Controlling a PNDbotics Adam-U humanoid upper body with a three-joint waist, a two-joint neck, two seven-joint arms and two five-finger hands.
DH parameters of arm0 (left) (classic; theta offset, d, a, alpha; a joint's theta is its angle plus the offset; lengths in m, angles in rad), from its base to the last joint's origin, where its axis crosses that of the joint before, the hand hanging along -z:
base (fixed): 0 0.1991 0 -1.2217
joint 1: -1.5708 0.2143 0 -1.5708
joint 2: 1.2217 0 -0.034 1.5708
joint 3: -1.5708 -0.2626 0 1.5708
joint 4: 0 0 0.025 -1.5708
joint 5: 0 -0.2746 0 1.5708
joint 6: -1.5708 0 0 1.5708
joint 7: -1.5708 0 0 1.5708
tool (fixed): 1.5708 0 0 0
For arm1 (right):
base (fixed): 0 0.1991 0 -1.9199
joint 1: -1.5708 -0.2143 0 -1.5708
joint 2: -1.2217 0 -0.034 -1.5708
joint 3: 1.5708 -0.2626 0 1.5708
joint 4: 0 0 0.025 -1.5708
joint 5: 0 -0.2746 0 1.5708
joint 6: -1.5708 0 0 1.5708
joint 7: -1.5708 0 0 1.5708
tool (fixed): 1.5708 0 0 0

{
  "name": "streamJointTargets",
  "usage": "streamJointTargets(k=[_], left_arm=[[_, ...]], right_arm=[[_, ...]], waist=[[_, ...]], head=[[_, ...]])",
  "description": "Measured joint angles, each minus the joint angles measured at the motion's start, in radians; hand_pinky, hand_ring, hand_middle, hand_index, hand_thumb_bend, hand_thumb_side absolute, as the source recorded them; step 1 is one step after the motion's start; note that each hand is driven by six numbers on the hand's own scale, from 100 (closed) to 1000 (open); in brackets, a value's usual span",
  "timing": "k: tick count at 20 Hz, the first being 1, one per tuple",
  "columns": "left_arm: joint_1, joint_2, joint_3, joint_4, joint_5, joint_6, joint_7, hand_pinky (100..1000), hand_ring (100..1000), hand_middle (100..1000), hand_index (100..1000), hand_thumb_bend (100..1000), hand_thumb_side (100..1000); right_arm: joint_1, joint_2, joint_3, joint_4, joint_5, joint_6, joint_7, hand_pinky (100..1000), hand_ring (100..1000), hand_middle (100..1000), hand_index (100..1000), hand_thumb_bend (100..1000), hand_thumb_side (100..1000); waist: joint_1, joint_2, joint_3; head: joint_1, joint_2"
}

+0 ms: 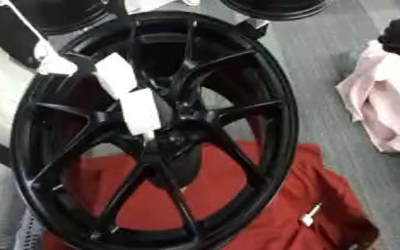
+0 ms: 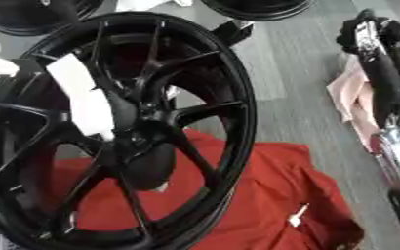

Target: Pull the pin out of the wheel hub.

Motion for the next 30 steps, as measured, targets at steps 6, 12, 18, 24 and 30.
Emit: streamJointTargets(k=[6,12,18,24,30], left_arm=[[0.0,-0.017,-0.023,0.049,-0.023,-0.013,0.008,905,876,819,896,317,364],[0.01,-0.022,-0.042,0.083,-0.034,-0.022,0.018,904,873,811,884,329,379],[0.019,-0.026,-0.054,0.108,-0.038,-0.031,0.026,898,865,794,874,326,373],[0.022,-0.028,-0.054,0.109,-0.03,-0.037,0.032,879,818,715,849,321,343],[0.024,-0.03,-0.054,0.102,-0.024,-0.04,0.035,820,682,477,679,270,317]], right_arm=[[-0.001,0.001,0.001,0.0,0.0,0.0,0.0,764,678,594,622,100,666],[-0.005,0.008,0.001,0.0,-0.001,-0.001,-0.001,763,675,589,621,100,669],[-0.009,0.009,0.001,0.0,-0.005,-0.002,-0.004,763,673,588,620,100,673],[-0.01,0.015,0.001,0.0,-0.009,-0.001,-0.006,763,671,586,617,100,681],[-0.009,0.018,0.001,0.0,-0.01,0.0,-0.011,763,670,584,616,100,686]], waist=[[0.002,0.009,-0.005],[0.005,0.017,-0.009],[0.005,0.018,-0.01],[0.005,0.018,-0.012],[0.006,0.018,-0.012]], head=[[0.013,0.0],[0.024,0.0],[0.027,0.0],[0.025,-0.001],[0.021,-0.002]])
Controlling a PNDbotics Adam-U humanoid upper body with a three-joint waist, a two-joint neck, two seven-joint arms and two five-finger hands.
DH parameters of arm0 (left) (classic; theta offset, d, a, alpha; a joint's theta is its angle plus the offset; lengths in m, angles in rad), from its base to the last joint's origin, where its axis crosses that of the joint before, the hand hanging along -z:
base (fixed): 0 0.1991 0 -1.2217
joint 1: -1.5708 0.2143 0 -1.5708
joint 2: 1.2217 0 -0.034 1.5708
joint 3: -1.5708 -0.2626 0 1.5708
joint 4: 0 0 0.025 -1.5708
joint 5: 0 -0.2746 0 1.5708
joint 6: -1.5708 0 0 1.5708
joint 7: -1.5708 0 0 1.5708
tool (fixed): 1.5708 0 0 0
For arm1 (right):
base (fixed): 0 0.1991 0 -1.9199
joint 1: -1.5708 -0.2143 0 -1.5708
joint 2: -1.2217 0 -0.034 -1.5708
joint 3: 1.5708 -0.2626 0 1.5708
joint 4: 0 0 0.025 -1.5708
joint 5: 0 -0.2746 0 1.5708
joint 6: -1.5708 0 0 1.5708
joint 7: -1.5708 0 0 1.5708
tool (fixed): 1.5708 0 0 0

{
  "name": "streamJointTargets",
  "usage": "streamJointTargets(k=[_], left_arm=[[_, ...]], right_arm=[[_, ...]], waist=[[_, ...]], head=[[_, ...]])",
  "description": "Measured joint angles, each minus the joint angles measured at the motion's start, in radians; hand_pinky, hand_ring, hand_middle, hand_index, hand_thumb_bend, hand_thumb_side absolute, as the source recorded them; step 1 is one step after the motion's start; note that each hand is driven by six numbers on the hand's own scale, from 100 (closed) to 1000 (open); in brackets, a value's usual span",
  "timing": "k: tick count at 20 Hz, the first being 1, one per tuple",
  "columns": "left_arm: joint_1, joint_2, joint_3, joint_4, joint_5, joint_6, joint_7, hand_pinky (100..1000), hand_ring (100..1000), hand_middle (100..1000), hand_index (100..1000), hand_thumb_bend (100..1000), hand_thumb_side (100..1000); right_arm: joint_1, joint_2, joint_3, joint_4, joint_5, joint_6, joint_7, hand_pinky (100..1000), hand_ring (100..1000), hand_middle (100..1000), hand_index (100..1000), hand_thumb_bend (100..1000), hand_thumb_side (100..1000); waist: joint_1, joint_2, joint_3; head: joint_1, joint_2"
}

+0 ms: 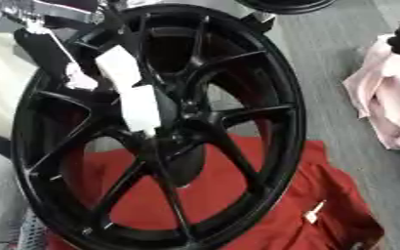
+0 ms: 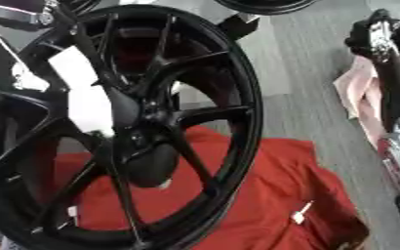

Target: Pull the pin out of the wheel hub.

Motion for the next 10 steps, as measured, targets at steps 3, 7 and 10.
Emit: streamJointTargets(k=[3,7,10], left_arm=[[0.003,0.0,0.0,-0.006,0.015,0.0,0.0,779,608,414,596,208,302],[0.006,0.0,0.0,-0.018,0.052,0.007,-0.008,738,557,368,486,113,277],[0.011,0.0,0.003,-0.028,0.073,0.016,-0.016,712,524,352,399,100,243]], right_arm=[[0.0,0.0,0.0,0.0,-0.001,0.0,-0.003,763,669,583,615,100,688],[0.0,0.001,0.0,0.0,-0.001,0.001,-0.009,762,669,583,615,100,692],[0.001,0.004,0.0,0.0,-0.003,0.003,-0.012,763,669,583,615,100,693]], waist=[[0.0,0.0,0.0],[0.0,0.0,-0.001],[0.0,0.0,-0.001]], head=[[0.0,0.0],[0.0,0.0],[0.001,0.0]])
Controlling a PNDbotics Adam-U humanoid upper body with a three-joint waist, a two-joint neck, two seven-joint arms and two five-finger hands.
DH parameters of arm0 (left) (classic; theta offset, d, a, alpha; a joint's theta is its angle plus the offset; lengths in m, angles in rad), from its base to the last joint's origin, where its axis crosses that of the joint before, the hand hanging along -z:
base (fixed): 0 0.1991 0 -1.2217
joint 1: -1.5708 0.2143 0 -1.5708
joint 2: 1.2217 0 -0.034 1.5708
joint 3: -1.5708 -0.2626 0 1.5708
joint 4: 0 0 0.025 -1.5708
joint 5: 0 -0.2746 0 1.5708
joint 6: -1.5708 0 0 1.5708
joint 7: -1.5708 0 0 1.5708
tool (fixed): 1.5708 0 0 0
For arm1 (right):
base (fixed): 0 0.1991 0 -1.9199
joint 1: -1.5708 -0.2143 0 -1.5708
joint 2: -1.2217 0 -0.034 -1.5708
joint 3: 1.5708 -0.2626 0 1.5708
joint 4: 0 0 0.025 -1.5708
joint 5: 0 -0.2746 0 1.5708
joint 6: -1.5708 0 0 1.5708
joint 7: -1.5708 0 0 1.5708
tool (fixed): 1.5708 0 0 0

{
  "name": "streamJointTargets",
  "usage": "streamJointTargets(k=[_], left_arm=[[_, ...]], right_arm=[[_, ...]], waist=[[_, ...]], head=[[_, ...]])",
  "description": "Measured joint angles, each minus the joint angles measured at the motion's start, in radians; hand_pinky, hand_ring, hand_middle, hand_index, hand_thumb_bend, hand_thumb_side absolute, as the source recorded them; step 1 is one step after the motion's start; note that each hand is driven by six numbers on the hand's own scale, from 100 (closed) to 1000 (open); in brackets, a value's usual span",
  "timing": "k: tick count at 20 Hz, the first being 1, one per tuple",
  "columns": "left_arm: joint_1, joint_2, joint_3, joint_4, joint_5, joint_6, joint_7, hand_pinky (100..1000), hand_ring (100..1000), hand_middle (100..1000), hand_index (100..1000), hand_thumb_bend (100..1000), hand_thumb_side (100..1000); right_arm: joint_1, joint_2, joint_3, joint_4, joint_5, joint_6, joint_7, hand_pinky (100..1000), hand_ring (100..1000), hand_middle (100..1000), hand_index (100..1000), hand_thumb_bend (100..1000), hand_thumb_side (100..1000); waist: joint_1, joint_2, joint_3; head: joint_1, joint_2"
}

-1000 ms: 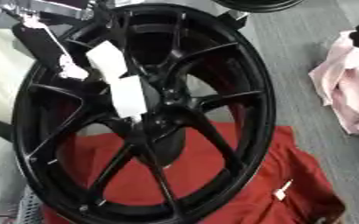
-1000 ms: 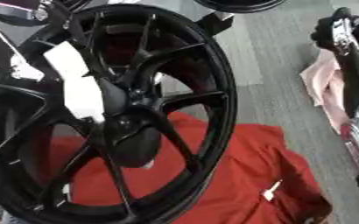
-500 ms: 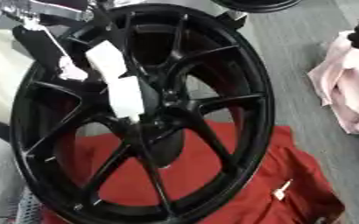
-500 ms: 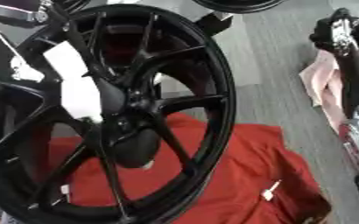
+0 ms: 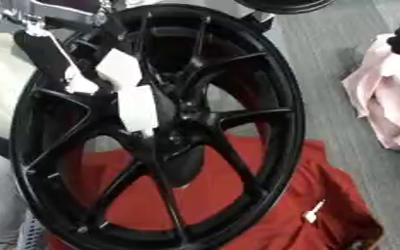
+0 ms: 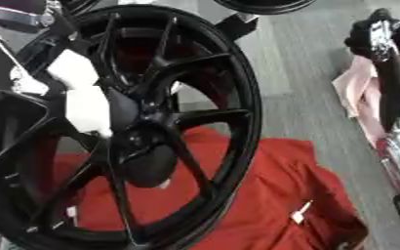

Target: Pull the pin out of the wheel hub.

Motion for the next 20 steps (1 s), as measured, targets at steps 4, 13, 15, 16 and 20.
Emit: streamJointTargets(k=[4,13,15,16,20], left_arm=[[0.002,0.0,0.026,-0.024,0.03,0.011,-0.011,692,504,322,379,100,179],[-0.014,0.0,0.167,-0.085,0.064,0.043,-0.026,657,463,268,347,100,119],[-0.02,0.0,0.213,-0.09,0.071,0.048,-0.025,656,459,265,351,100,135],[-0.023,0.0,0.238,-0.09,0.08,0.052,-0.026,657,459,265,353,100,140],[-0.027,0.003,0.341,-0.057,0.111,0.078,-0.006,661,454,263,362,100,173]], right_arm=[[0.003,0.004,0.0,0.0,-0.001,0.0,-0.002,763,669,583,615,100,691],[0.008,0.005,-0.001,0.0,-0.001,0.0,-0.003,763,669,582,616,100,689],[0.008,0.005,-0.002,0.0,-0.001,0.0,-0.003,763,669,582,616,100,688],[0.009,0.005,-0.002,0.0,-0.001,0.0,-0.003,763,669,582,616,100,687],[0.013,0.005,-0.006,0.0,-0.001,-0.001,-0.003,763,669,583,616,100,684]], waist=[[0.0,0.0,0.001],[-0.003,-0.001,0.009],[-0.004,-0.002,0.011],[-0.006,-0.002,0.013],[-0.006,-0.007,0.023]], head=[[0.003,0.0],[0.003,0.0],[0.003,0.0],[0.003,0.0],[0.004,0.001]])
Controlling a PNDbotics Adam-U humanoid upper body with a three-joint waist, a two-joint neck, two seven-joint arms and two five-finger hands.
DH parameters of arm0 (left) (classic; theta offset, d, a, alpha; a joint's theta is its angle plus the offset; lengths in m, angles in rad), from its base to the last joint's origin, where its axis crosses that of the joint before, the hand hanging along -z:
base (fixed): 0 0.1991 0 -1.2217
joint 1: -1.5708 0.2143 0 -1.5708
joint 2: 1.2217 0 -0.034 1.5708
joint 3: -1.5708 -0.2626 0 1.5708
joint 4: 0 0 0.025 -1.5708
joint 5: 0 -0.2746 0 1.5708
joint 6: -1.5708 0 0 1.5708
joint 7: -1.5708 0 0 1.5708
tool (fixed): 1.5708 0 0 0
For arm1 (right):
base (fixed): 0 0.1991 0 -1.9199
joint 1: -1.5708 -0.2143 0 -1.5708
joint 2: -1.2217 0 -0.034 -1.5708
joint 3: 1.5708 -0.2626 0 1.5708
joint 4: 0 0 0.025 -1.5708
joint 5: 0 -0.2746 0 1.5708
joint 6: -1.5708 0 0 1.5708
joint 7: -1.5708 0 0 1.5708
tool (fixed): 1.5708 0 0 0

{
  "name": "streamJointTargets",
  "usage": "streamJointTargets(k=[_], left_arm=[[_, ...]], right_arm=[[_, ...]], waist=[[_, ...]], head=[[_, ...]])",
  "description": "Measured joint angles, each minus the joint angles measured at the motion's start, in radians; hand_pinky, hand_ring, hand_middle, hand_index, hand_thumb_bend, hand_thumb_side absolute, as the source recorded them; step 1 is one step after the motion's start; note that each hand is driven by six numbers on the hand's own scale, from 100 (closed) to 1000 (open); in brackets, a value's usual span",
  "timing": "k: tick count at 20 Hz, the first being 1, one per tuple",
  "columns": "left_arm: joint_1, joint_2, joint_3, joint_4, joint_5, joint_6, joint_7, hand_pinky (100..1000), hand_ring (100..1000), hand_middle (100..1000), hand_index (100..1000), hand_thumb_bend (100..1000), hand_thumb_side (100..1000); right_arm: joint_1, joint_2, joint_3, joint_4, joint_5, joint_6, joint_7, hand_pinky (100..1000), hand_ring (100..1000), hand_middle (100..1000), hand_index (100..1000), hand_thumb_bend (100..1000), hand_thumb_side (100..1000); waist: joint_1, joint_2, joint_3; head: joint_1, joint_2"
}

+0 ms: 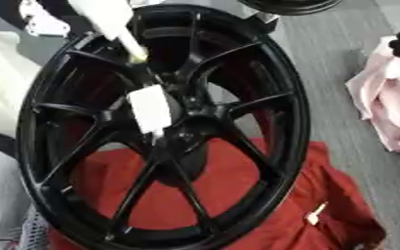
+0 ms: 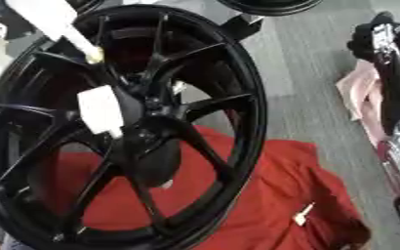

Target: Pull the pin out of the wheel hub.

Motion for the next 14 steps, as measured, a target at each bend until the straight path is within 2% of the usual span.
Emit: streamJointTargets(k=[7,14], left_arm=[[0.03,0.056,0.142,0.148,0.012,0.02,0.122,669,450,260,370,100,235],[0.121,0.127,0.221,0.282,-0.031,0.024,0.213,672,455,267,379,100,236]], right_arm=[[0.004,0.0,-0.006,0.0,0.001,-0.004,-0.004,763,670,583,617,100,678],[0.004,0.0,-0.009,0.0,0.001,-0.008,-0.008,763,670,583,617,100,675]], waist=[[-0.001,-0.01,0.017],[-0.002,-0.015,0.028]], head=[[0.0,0.001],[0.0,0.001]])
